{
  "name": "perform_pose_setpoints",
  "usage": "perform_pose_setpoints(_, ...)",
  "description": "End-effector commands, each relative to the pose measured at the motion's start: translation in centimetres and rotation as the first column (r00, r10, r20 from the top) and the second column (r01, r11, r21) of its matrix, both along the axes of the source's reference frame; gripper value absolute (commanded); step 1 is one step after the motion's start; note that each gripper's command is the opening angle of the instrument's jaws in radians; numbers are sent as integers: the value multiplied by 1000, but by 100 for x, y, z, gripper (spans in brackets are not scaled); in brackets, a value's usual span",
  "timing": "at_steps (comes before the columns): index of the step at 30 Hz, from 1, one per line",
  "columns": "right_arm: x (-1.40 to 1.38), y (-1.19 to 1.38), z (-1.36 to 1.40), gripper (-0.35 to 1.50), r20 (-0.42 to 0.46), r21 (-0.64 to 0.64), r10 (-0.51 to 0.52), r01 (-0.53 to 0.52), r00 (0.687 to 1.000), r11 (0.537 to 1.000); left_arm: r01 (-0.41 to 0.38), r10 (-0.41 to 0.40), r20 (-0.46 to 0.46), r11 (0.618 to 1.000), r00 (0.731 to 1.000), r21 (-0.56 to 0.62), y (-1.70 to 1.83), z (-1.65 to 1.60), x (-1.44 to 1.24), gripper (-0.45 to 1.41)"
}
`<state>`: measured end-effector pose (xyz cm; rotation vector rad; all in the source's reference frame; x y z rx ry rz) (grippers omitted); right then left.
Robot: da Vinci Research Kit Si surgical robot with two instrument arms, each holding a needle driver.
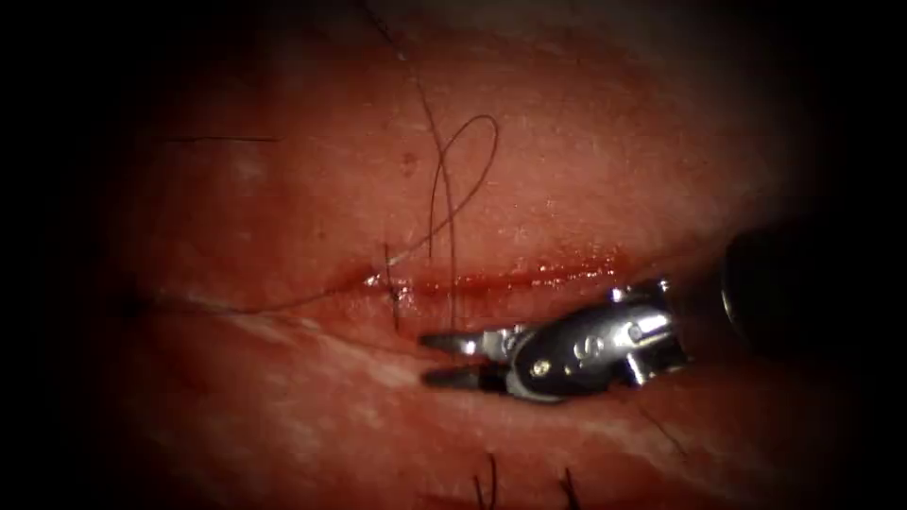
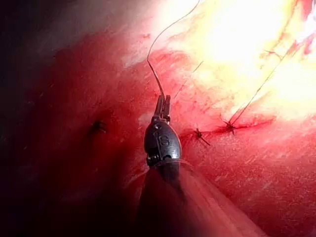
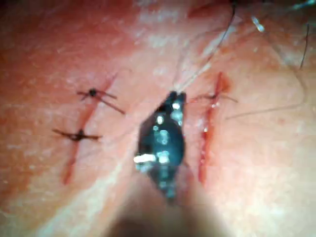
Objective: Wound Closure
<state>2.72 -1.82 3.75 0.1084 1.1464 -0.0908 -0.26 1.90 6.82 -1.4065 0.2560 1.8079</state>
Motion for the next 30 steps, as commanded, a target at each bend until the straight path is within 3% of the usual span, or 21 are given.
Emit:
perform_pose_setpoints(1,-1,-10,9,-35,4,17,5,-5,1000,1000,-2,2,3,1000,1000,1,-3,8,-5,-45)
perform_pose_setpoints(7,-11,-12,-1,-35,15,66,6,-7,1000,998,0,0,6,1000,1000,5,-3,8,-5,-45)
perform_pose_setpoints(17,0,-19,-135,-35,-101,114,42,-30,994,993,-1,1,7,1000,1000,5,-5,8,-6,-45)
perform_pose_setpoints(21,1,-18,-150,-35,-115,118,50,-36,992,992,-1,1,7,1000,1000,5,-4,8,-6,-45)
perform_pose_setpoints(27,-2,-13,-149,-35,-119,120,61,-47,991,992,-1,1,13,1000,1000,8,-4,8,-6,-45)
perform_pose_setpoints(29,-6,-10,-142,31,-122,117,69,-55,990,992,-1,1,13,1000,1000,8,-5,8,-6,-45)
perform_pose_setpoints(30,-9,-9,-138,52,-119,114,74,-61,990,992,-2,1,13,1000,1000,8,-5,8,-6,-45)
